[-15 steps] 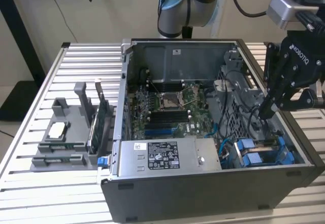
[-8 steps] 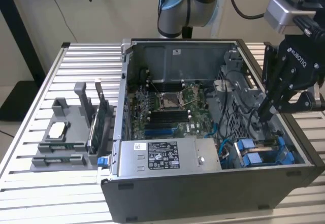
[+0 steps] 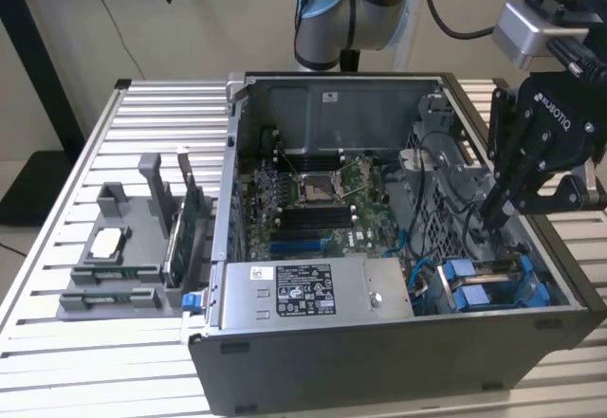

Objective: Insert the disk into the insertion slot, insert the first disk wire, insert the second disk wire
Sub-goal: 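Insert the second disk wire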

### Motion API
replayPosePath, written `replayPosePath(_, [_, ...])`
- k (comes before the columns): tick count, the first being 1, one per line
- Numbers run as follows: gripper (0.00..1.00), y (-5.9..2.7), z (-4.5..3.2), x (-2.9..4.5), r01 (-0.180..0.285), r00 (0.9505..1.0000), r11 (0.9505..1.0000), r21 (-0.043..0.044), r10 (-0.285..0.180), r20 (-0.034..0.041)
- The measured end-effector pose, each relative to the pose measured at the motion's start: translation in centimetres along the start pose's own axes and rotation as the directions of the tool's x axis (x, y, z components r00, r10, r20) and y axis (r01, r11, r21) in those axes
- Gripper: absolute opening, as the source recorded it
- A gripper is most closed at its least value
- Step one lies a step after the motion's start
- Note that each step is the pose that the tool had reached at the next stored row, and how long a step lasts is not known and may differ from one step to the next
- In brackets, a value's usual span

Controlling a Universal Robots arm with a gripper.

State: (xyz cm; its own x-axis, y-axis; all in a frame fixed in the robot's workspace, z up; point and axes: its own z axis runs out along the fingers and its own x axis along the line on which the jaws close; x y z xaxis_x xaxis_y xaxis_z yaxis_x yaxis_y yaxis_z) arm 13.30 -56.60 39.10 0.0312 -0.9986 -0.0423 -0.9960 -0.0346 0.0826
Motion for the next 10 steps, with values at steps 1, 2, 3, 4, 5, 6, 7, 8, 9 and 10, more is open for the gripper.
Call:
replayPosePath(1, [0.16,0.00,0.01,0.00,0.000,1.0000,1.0000,0.0000,0.000,0.0001])
replayPosePath(2, [0.16,0.00,0.01,0.00,0.000,1.0000,1.0000,0.0000,0.000,0.0002])
replayPosePath(3, [0.16,0.00,0.01,0.00,0.000,1.0000,1.0000,0.0000,0.000,0.0002])
replayPosePath(4, [0.16,0.00,0.01,0.00,0.000,1.0000,1.0000,0.0000,0.000,0.0002])
replayPosePath(5, [0.16,0.00,0.03,0.00,0.000,1.0000,1.0000,0.0000,0.000,0.0002])
replayPosePath(6, [0.16,0.00,0.08,-0.01,0.000,1.0000,1.0000,0.0000,0.000,0.0004])
replayPosePath(7, [0.16,-0.01,0.13,0.00,0.000,1.0000,1.0000,0.0000,0.000,0.0005])
replayPosePath(8, [0.16,-0.01,0.19,0.01,0.000,1.0000,1.0000,0.0000,0.000,0.0002])
replayPosePath(9, [0.16,-0.02,0.28,0.01,0.000,1.0000,1.0000,0.0000,0.000,0.0003])
replayPosePath(10, [0.16,-0.03,0.39,0.01,0.000,1.0000,1.0000,0.0000,0.000,0.0002])
